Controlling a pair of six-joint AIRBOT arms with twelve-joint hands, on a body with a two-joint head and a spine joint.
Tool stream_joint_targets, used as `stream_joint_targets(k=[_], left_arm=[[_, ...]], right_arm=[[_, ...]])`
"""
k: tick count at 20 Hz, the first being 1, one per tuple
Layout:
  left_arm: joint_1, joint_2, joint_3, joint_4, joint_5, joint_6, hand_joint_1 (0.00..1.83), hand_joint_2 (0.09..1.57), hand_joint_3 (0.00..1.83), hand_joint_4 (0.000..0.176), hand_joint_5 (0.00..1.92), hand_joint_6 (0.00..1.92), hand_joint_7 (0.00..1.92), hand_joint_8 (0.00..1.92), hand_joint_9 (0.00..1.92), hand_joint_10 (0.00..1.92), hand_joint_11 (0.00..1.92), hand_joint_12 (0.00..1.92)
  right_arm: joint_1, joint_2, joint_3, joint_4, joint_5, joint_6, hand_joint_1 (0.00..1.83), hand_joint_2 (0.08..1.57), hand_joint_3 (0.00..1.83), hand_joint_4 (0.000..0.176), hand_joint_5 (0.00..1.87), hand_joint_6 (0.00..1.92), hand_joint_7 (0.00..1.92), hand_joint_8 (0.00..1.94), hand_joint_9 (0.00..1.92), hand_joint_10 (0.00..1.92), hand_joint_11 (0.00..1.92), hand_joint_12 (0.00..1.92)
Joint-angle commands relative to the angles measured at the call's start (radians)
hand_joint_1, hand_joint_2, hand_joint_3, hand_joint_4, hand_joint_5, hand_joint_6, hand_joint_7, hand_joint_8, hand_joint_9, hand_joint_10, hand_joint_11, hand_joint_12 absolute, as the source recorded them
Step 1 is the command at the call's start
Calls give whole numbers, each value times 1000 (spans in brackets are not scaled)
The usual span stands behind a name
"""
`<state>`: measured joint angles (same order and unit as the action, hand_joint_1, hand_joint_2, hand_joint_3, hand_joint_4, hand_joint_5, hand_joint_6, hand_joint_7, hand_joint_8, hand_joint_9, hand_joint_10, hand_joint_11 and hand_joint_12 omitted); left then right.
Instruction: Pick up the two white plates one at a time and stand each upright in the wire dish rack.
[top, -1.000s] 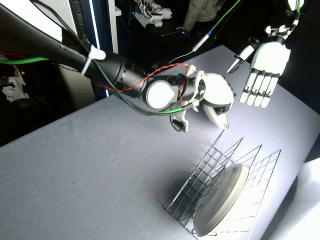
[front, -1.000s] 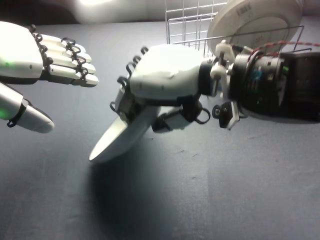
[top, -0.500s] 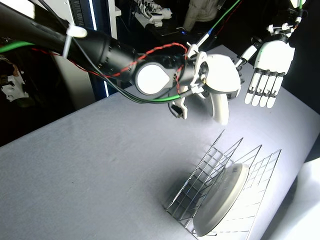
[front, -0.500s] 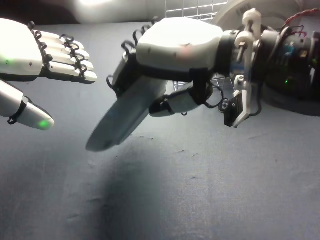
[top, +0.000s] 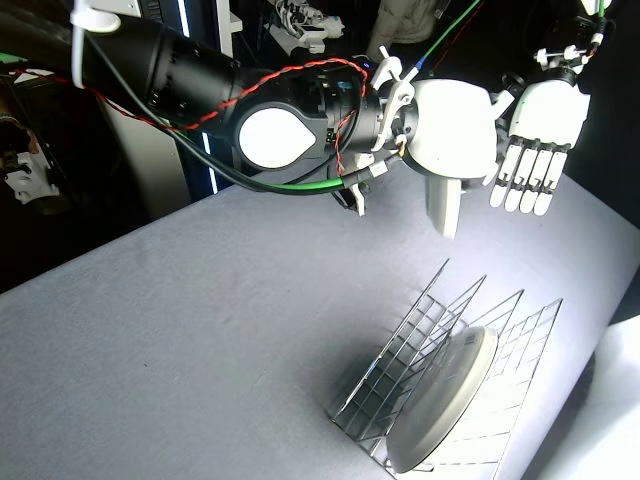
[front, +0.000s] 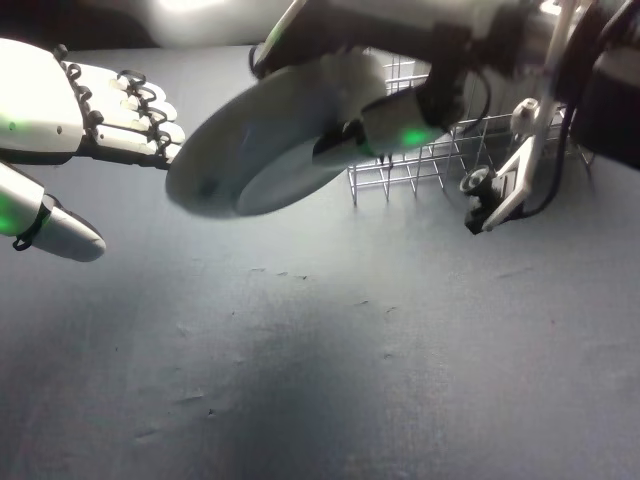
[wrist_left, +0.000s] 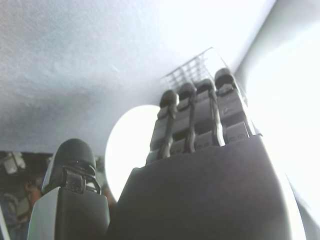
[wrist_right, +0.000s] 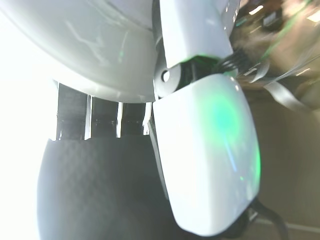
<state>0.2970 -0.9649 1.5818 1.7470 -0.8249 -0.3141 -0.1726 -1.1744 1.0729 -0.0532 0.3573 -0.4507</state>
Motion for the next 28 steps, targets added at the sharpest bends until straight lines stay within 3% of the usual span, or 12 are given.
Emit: stream_joint_targets(k=[1,8,9,10,11,13,20,21,22,24,25,28], left_arm=[[-6,13,7,-53,4,2,0,1196,5,0,76,2,57,7,25,6,6,4],[-7,13,12,-53,10,2,0,1185,0,0,59,1,26,0,0,0,0,0],[-8,13,11,-53,10,2,0,1186,0,0,63,3,29,2,0,0,0,0],[-8,13,11,-53,10,2,0,1187,0,0,64,3,34,4,1,0,0,0],[-8,13,11,-53,10,2,0,1188,1,0,63,3,41,6,9,4,0,0],[-8,13,11,-53,10,3,0,1183,0,0,69,4,48,8,14,5,0,0],[-8,12,11,-53,13,4,0,1190,1,0,79,6,51,5,13,3,0,0],[-8,12,11,-53,14,4,0,1189,1,0,66,1,37,0,2,0,0,0],[-8,12,11,-53,16,4,0,1188,0,0,69,2,40,3,7,3,0,0],[-8,12,11,-53,16,4,0,1190,1,0,55,0,28,0,1,0,0,0],[-8,12,11,-53,16,4,0,1189,0,0,58,3,30,3,0,0,0,0],[-7,12,12,-53,16,5,0,1190,1,0,75,9,49,10,20,8,3,1]], right_arm=[[32,6,-2,42,118,12,1493,1053,4,0,990,844,1132,612,1102,783,886,1449],[91,9,36,196,39,12,1496,1059,1,0,978,900,1134,596,1075,798,878,1457],[95,9,41,214,27,12,1414,1056,2,0,993,919,1144,627,1070,915,897,1136],[99,8,49,229,22,12,1395,1061,0,0,990,930,1143,644,1050,967,915,1019],[105,8,59,250,15,11,1478,1053,0,0,1008,843,1169,555,1075,831,903,1355],[113,8,79,282,2,11,1498,1045,0,0,1028,794,1185,513,1094,786,900,1438],[105,23,133,326,-24,11,1497,1052,0,0,1009,833,1153,563,1073,808,902,1445],[97,27,136,327,-24,11,1415,1046,2,0,1026,856,1169,588,1078,904,918,1150],[84,32,142,327,-24,11,1397,1055,0,0,1008,901,1146,642,1061,944,933,1026],[70,37,148,327,-23,10,1391,1061,0,0,997,919,1132,678,1048,971,951,973],[54,42,150,327,-21,10,1475,1058,0,0,995,865,1124,645,1054,863,906,1359],[27,44,163,326,-15,10,1497,1054,0,0,1007,846,1126,620,1069,809,903,1436]])
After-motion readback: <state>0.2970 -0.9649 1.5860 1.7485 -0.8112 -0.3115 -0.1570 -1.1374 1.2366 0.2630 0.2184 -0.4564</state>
